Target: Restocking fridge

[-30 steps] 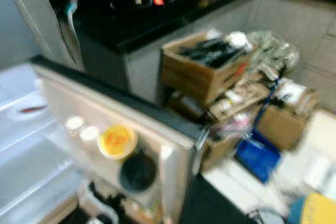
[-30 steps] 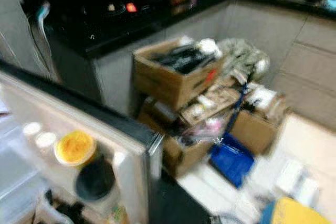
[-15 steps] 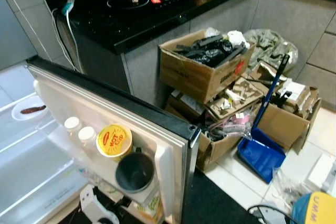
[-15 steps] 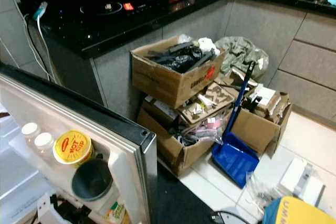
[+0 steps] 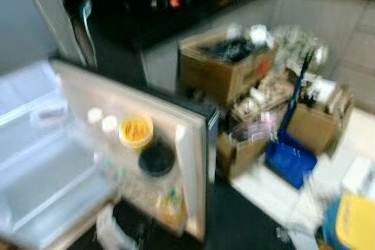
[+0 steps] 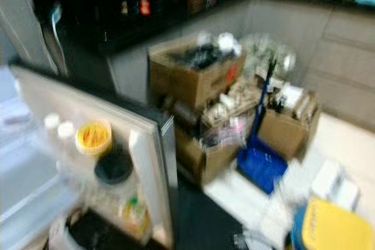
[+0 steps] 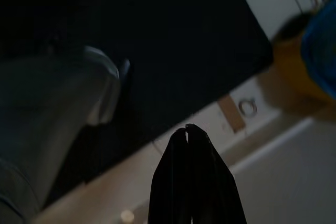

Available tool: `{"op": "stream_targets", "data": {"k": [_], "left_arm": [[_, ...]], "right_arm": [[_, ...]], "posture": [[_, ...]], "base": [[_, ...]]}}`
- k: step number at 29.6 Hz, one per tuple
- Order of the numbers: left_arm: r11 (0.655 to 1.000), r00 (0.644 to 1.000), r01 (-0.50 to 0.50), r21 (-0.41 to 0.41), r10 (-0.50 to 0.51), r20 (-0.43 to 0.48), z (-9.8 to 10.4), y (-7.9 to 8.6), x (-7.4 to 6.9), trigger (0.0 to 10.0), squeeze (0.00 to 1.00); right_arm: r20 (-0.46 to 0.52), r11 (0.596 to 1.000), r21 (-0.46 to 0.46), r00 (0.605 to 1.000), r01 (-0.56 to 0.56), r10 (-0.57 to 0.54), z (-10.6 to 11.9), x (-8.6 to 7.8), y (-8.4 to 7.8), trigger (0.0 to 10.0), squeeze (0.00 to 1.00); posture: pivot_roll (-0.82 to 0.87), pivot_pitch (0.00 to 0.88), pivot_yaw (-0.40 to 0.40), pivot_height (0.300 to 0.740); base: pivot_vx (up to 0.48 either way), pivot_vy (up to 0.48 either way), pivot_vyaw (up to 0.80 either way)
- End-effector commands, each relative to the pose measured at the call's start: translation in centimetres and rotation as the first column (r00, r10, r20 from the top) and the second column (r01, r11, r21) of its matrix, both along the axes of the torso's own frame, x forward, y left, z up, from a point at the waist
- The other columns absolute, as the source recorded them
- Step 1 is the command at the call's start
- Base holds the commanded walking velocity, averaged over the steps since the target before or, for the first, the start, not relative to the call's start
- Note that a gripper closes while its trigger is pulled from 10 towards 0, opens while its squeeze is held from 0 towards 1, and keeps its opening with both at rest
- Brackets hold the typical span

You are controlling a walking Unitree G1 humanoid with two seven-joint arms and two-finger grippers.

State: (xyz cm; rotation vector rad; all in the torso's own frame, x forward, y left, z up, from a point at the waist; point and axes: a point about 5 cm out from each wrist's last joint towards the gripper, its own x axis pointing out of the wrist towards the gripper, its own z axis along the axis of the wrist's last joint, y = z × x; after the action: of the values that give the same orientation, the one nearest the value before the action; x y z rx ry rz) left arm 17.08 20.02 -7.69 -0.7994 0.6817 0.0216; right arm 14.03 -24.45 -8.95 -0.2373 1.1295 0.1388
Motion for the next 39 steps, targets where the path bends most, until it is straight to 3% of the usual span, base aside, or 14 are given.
{"op": "stream_targets", "data": {"k": [1,14,34,39], "left_arm": [[1.0,1.0,-0.002,0.018,0.003,-0.029,-0.3,0.3,-0.8,10.0,0.0],[0.999,0.998,-0.007,0.052,0.01,-0.068,-0.7,0.5,-1.4,10.0,0.0],[0.996,0.994,0.038,0.083,-0.03,-0.103,-1.0,0.3,-1.8,10.0,0.0],[0.994,0.991,0.058,0.089,-0.047,-0.125,-1.2,0.1,-2.2,10.0,0.0]], "right_arm": [[0.001,1.0,0.019,1.0,-0.005,0.005,-0.1,0.3,0.6,10.0,0.0],[-0.04,1.0,0.0,0.999,-0.026,0.026,-0.5,-0.9,0.6,10.0,0.0],[-0.053,0.998,-0.051,0.998,-0.036,0.033,-0.7,-1.2,0.5,10.0,0.0],[-0.051,0.996,-0.085,0.999,-0.01,0.006,-0.7,-1.4,0.2,10.0,0.0]], "posture": [[-0.06,0.0,0.019,0.74],[-0.07,0.0,0.018,0.74],[-0.06,0.0,0.023,0.74],[-0.06,0.0,0.022,0.74]], "base": [[-0.349,0.0,0.76],[0.0,0.0,0.75],[0.0,0.0,0.75],[0.0,0.0,0.0]]}}
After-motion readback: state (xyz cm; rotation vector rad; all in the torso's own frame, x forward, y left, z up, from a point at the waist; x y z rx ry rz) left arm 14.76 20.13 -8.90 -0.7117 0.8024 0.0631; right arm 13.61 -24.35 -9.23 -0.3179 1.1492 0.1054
